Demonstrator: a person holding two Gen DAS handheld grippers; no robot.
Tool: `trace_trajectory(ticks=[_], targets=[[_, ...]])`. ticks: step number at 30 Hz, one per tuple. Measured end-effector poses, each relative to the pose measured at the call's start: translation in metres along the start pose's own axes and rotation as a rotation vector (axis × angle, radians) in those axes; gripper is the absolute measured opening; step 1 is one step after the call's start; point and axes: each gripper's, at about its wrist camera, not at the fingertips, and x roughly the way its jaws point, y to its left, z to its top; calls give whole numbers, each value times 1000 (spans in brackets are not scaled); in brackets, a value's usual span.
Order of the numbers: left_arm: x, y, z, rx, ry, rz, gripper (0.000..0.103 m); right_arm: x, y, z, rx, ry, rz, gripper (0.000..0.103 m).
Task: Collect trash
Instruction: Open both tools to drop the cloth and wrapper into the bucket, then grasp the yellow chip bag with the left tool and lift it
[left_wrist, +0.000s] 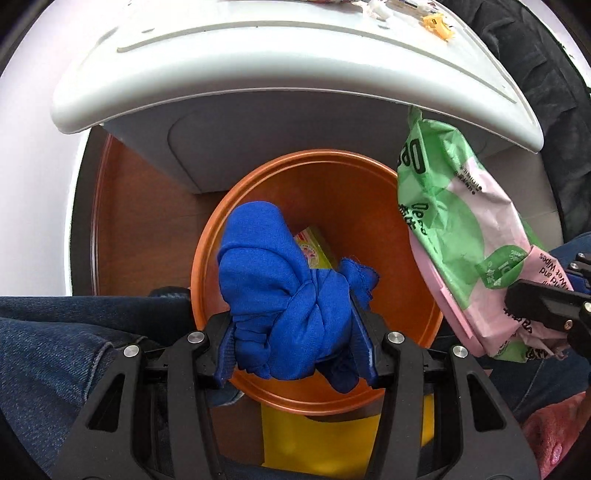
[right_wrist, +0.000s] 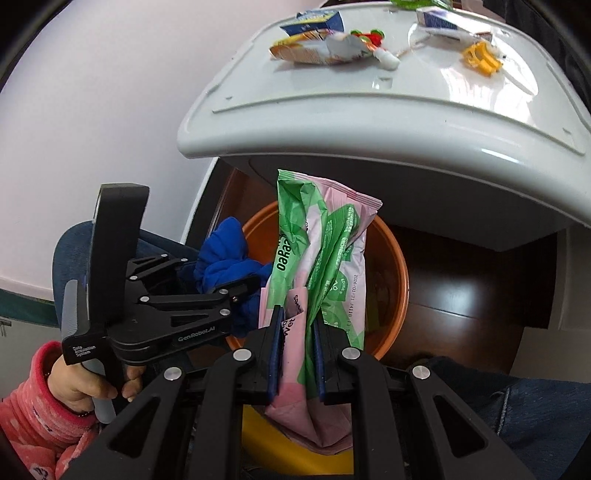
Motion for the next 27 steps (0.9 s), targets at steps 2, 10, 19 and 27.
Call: trace_trajectory(ticks=[2, 10, 19, 27], targets=[[-1, -1, 3, -7, 0, 9, 56, 1, 1, 1, -3, 3, 2, 17], [-8, 4, 6, -61, -30, 43, 84, -28, -1, 8, 31, -132, 12, 76], [-14, 5, -1, -59, -55, 48, 88, -42, -12, 10, 74, -187, -1, 78], [-17, 7, -2, -65, -52, 36, 88, -43, -15, 9, 90, -193, 5, 80]])
